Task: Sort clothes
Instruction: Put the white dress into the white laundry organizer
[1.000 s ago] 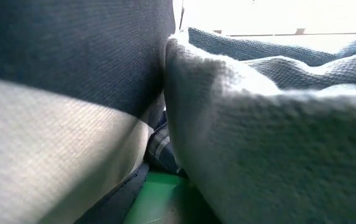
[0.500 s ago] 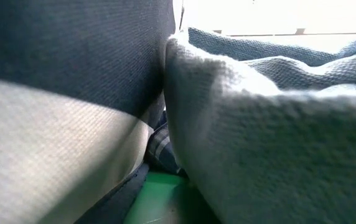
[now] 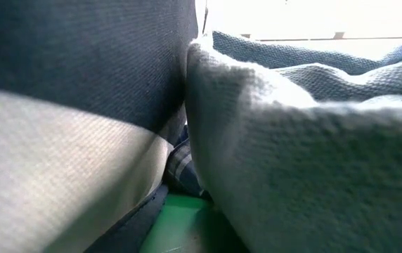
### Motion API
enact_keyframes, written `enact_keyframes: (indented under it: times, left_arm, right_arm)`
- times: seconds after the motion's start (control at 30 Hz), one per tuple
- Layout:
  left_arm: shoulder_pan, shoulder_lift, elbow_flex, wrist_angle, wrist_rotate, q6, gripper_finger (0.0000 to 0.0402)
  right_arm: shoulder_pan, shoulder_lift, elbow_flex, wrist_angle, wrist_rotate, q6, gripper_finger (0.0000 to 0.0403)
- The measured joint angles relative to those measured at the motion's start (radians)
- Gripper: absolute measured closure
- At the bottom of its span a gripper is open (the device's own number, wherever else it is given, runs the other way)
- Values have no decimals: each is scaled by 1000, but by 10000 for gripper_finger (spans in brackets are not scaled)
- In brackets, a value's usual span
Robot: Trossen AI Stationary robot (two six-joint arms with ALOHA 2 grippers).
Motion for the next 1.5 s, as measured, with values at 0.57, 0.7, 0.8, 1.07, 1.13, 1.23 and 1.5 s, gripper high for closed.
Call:
enact_keyframes:
  times: [0.57,0.7,0.8,1.07,1.13,1.23,1.5]
  left_arm:
    - [5,141,272,309,-446,198,287]
    - [23,226,350,355,-545,321,287]
    - [51,288,397,374,-549,350,287]
    - [85,415,429,391,-504,330,287]
    - [85,441,429,403,-462,327,287]
    - [85,471,429,438,-402,326,287]
    - [90,525,429,542,-365,328,287]
  right_arm:
    - [0,4,0,1,9,-12,390]
    - [0,3,0,7,9,-13,390]
    - [0,3,0,8,9,-14,390]
    - [0,-1,0,8,9,-32,390]
    - [0,-5,0,8,9,-42,390]
    - [0,-14,5,0,9,-57,390]
    - [0,-56,14,-8,9,-67,390]
